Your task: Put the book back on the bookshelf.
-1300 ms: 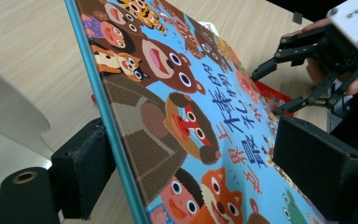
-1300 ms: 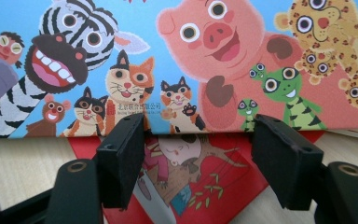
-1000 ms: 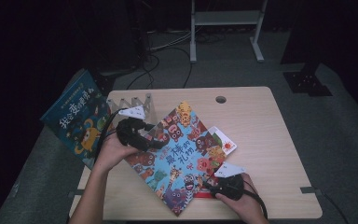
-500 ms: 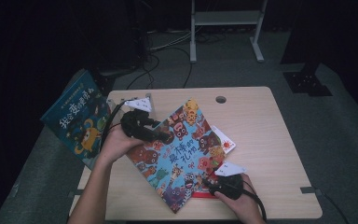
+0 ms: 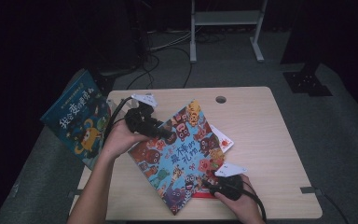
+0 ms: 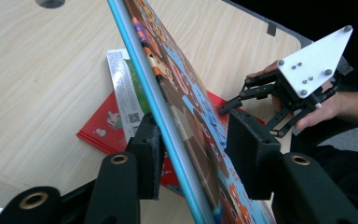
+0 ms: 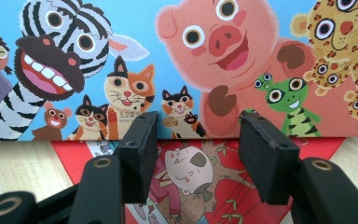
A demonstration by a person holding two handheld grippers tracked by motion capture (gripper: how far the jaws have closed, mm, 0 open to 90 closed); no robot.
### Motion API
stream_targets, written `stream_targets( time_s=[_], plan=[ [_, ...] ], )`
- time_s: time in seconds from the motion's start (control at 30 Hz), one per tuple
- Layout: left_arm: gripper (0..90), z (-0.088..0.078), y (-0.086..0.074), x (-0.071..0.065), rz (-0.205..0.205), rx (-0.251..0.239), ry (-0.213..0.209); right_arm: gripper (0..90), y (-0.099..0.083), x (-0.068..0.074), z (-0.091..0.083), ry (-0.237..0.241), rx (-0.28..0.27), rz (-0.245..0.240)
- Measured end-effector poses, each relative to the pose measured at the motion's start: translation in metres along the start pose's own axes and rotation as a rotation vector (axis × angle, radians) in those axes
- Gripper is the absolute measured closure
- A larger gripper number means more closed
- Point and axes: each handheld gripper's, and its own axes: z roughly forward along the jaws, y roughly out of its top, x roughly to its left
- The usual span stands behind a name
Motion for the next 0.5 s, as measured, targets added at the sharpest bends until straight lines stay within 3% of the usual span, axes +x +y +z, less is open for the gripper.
stream_targets(
  time_s=[0.3, 0.5],
  plan=[
    [58.2, 0.005, 0.008, -0.002, -0.008, 0.053, -0.005, 46.2, 0.0, 0.0, 0.0, 0.0, 0.0, 0.004],
    [62.8, 0.014, 0.014, -0.003, -0.029, 0.12, 0.015, 46.4, 0.0, 0.0, 0.0, -0.001, -0.001, 0.004]
  ],
)
